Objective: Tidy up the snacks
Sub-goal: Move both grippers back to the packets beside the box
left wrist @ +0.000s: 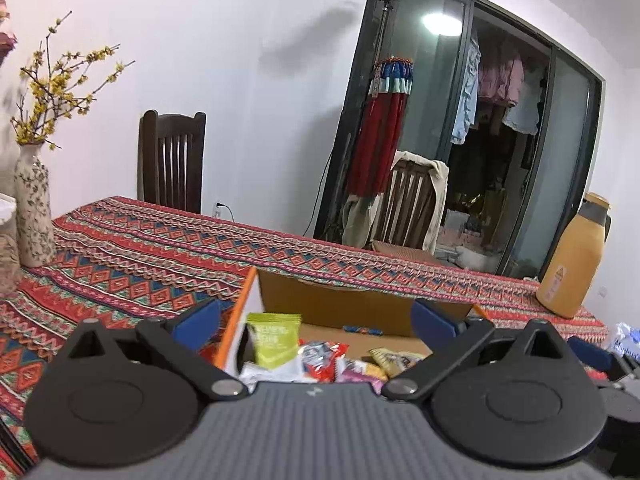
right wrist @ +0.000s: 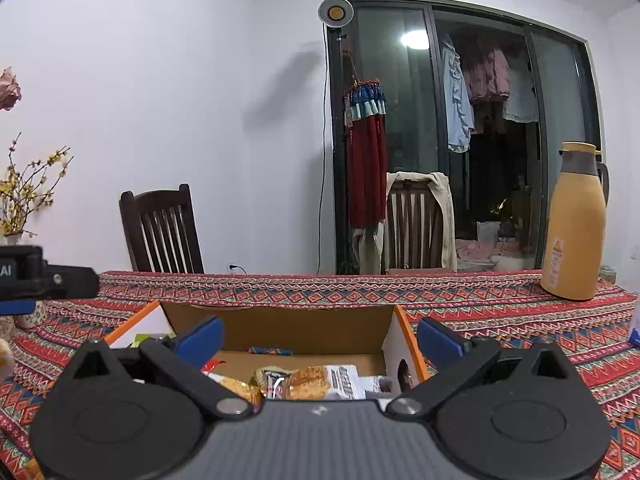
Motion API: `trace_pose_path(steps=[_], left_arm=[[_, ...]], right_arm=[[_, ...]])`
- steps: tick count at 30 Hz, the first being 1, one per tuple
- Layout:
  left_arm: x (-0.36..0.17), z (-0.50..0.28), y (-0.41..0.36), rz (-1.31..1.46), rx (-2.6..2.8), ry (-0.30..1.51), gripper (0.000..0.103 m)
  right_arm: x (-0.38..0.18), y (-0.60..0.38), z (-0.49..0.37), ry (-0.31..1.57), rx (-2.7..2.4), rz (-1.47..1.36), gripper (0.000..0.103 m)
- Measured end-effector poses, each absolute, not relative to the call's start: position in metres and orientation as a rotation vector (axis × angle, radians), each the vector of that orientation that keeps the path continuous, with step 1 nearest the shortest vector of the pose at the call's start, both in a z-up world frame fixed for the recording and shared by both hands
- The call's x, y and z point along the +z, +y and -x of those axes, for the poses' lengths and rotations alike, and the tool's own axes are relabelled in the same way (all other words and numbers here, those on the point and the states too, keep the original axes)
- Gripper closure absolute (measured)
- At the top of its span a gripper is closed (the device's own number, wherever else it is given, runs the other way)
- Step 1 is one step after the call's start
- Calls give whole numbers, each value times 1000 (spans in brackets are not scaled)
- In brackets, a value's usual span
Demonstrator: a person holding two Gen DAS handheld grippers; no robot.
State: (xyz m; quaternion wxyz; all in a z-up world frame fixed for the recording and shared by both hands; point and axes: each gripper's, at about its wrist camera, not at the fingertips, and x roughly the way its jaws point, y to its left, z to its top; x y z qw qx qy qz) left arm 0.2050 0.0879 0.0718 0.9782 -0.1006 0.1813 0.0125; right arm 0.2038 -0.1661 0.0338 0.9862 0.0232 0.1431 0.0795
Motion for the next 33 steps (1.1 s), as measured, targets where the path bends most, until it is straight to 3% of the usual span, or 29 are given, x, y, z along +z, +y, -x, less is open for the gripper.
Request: trace_pose_path(steps=[20,33], left_arm=[[11,-160,141,166,-20,495,0],[-10,-163,142,167,-33,516,0]], right_arm=[[-11,-165,-135,494,118,-48,0],[-35,-151,-144,617,108,4,0]])
